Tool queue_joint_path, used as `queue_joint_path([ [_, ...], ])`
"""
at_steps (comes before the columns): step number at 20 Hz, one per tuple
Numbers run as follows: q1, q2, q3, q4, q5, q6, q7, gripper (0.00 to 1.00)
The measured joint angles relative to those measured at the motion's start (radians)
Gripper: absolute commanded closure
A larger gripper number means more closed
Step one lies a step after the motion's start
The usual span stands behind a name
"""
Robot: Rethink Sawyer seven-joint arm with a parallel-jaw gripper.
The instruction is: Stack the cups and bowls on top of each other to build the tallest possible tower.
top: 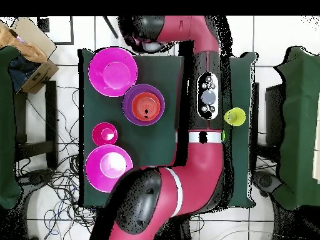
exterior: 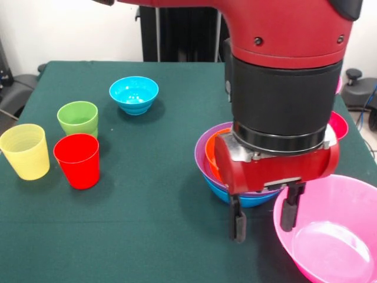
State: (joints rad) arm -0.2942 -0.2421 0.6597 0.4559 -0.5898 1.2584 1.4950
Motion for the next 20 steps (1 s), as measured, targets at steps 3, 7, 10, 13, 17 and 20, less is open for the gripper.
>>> queue_joint_path([
  [3, 0.009, 0.0, 0.0, 0.0, 0.002, 0.0, 0.0, 0.0],
  [7, 0.016, 0.0, 0.0, 0.0, 0.002, 0.0, 0.0, 0.0],
  [10, 0.021, 0.0, 0.0, 0.0, 0.003, 0.0, 0.0, 0.0],
  [13, 0.022, 0.0, 0.0, 0.0, 0.003, 0.0, 0.0, 0.0],
  [17, 0.021, 0.0, 0.0, 0.0, 0.002, 0.0, 0.0, 0.0],
  [20, 0.021, 0.0, 0.0, 0.0, 0.003, 0.0, 0.0, 0.0],
])
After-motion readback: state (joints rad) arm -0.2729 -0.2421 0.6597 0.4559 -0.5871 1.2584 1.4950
